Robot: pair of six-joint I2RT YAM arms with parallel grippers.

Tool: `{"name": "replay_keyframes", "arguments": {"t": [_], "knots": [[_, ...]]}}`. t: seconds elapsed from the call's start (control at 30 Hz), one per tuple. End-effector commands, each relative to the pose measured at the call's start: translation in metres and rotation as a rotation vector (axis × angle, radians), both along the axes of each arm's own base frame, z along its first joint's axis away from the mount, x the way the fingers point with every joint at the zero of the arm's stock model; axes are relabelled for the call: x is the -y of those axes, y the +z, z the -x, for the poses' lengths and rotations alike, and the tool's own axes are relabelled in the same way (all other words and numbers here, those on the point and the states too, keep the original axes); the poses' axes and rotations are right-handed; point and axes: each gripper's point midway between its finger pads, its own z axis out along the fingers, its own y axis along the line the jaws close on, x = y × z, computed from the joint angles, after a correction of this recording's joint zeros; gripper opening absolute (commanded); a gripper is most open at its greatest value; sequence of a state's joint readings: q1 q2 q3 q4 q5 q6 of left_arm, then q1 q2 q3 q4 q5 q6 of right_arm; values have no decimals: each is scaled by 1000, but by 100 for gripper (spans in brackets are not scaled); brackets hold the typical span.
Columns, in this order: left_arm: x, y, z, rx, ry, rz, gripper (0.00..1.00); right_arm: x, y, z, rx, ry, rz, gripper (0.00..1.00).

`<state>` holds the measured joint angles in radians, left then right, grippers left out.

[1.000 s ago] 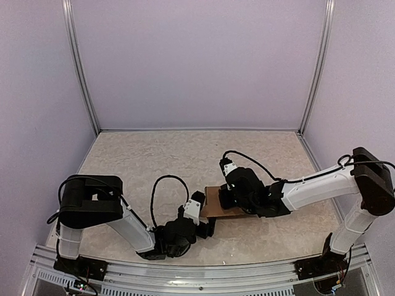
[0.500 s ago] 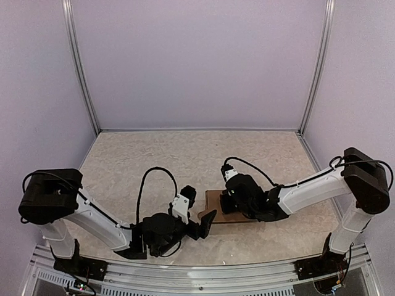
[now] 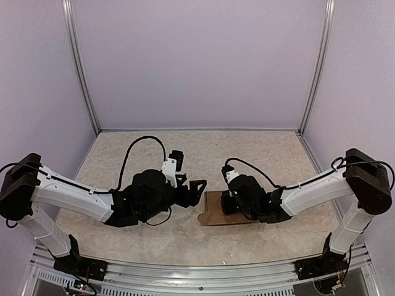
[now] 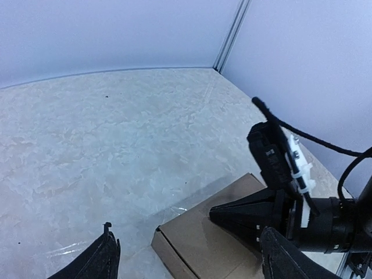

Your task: Fold the paper box

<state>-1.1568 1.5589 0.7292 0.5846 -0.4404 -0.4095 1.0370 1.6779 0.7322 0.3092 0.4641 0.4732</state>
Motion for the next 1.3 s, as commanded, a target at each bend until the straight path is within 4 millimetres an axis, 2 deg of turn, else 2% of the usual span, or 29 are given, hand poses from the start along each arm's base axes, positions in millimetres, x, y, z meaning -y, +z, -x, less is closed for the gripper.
{"name": "replay_keyframes", "arguments": {"t": [0.0, 0.17, 0.27, 0.37, 0.57, 0.8, 1.0, 1.13, 1.27], "knots": [[6, -21, 3, -193, -122, 22, 79, 7, 24, 5, 12, 40, -8, 0], [12, -27, 0, -256, -151, 29, 77, 9, 50, 15, -6, 96, -7, 0], [19, -32, 0, -298, -181, 29, 76, 11, 55, 23, -51, 120, -18, 0], [24, -39, 3, -334, -207, 32, 74, 19, 44, 32, -147, 101, 4, 0], [28, -54, -1, -423, -222, 53, 71, 19, 17, 47, -257, 128, 24, 0], [31, -72, -4, -495, -219, 51, 69, 20, -15, 50, -323, 111, 48, 0], [23, -90, -9, -546, -182, 45, 68, 22, -33, 52, -366, 113, 65, 0], [13, -97, -13, -564, -142, 49, 68, 21, -24, 51, -353, 120, 62, 0], [5, -98, -17, -564, -112, 41, 68, 28, 1, 42, -294, 84, 58, 0]]}}
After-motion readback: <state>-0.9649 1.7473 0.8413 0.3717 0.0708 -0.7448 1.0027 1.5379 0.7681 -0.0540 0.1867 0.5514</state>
